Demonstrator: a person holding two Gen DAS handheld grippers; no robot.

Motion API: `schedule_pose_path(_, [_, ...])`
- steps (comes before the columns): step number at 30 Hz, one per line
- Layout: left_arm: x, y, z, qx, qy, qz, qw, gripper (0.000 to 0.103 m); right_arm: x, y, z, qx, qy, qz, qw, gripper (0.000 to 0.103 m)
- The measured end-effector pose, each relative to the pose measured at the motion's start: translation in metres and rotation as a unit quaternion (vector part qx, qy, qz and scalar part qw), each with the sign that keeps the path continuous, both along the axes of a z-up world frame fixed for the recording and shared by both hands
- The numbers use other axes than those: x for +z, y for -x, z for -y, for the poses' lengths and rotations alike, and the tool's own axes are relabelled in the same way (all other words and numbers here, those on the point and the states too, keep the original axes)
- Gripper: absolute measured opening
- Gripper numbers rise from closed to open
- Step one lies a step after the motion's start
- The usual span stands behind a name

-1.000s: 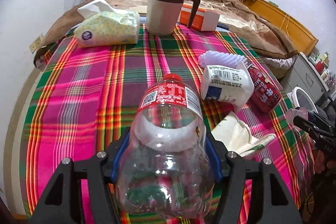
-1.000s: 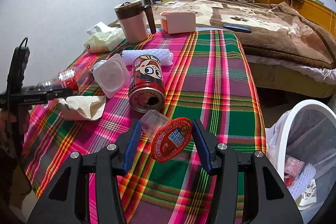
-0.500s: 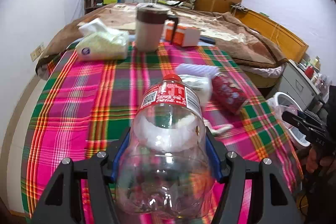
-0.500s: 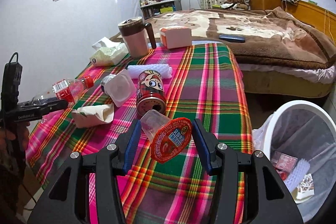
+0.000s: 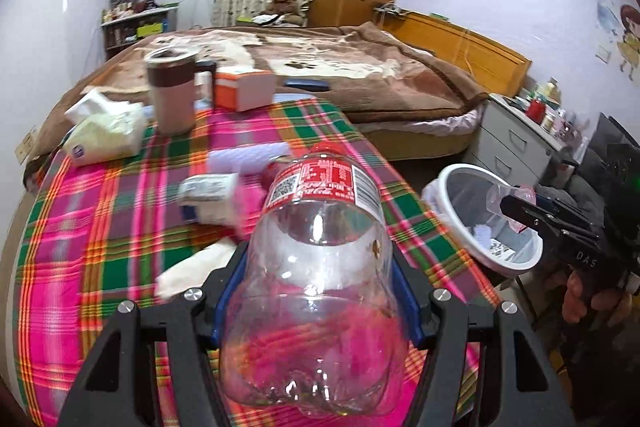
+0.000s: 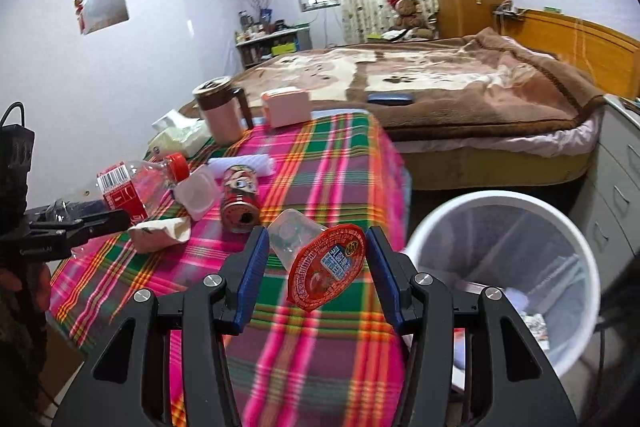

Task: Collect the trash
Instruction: 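Carry the jelly cup and bottle over the wastebasket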

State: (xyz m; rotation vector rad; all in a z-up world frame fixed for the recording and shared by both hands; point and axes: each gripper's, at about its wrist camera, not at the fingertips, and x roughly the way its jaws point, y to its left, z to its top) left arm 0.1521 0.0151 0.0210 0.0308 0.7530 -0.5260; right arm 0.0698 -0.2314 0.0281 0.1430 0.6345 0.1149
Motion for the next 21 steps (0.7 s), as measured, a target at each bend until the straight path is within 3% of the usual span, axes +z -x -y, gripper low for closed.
schedule_pose_path(14, [0.0,0.01,0.12,-0.106,0.013,-0.004,0.9943,0.066,0.002,0.027,0.066,-0.105,0.017,0.0,0.994,0.051])
schedule_pose_path(21, [-0.004,0.011,0.166,-0.136,0.022,-0.012,0.9904,0.066,-0.002,0.034,0.089,-0.143,0.025,-0.006,0.989,0.051])
